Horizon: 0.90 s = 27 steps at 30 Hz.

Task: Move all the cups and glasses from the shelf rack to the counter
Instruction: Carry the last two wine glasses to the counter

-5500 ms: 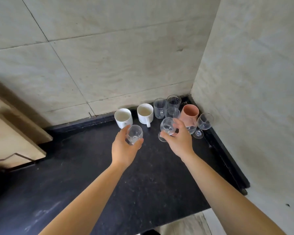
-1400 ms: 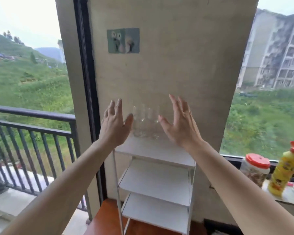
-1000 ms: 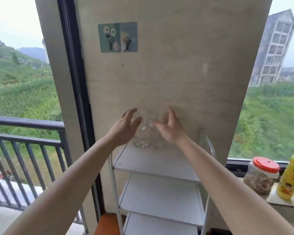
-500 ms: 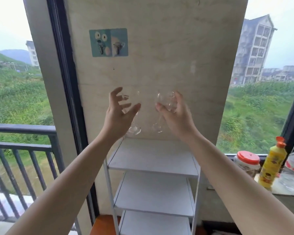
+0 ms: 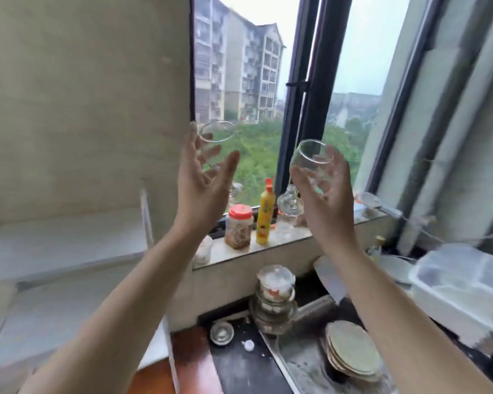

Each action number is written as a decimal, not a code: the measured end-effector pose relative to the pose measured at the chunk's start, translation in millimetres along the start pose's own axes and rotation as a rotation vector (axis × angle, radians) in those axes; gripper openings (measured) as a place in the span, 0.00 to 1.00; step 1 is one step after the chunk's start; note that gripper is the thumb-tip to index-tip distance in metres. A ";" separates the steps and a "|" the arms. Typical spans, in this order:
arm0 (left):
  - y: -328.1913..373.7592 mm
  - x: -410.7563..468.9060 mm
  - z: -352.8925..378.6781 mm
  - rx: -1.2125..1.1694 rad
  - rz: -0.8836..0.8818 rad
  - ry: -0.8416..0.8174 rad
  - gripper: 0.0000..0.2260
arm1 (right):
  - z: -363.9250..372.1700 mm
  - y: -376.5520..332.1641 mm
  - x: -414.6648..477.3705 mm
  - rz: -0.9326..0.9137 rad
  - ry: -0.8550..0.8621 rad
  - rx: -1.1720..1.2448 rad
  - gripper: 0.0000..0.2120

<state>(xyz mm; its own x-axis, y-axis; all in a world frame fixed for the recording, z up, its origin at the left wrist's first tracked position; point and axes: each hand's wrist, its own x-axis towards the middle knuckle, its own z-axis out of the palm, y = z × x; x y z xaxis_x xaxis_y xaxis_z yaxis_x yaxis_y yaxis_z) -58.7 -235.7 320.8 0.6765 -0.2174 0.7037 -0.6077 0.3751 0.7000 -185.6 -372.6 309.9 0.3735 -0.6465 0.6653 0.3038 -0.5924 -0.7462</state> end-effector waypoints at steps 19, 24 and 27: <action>147.3 -413.3 556.4 -0.405 -0.249 -0.789 0.23 | -676.5 20.0 -182.3 0.280 0.597 -0.507 0.32; 180.4 -491.8 659.8 -0.451 -0.176 -1.016 0.26 | -808.5 19.2 -220.7 0.339 0.752 -0.628 0.32; 184.3 -540.4 721.0 -0.465 -0.189 -1.111 0.27 | -877.1 33.9 -244.4 0.384 0.846 -0.657 0.32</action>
<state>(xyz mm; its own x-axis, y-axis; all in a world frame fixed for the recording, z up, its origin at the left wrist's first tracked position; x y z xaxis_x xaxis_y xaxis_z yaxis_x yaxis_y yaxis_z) -836.2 -698.9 157.2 -0.1243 -0.8705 0.4761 -0.1775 0.4916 0.8525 -1035.3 -656.4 143.8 -0.4446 -0.8088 0.3849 -0.3144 -0.2615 -0.9126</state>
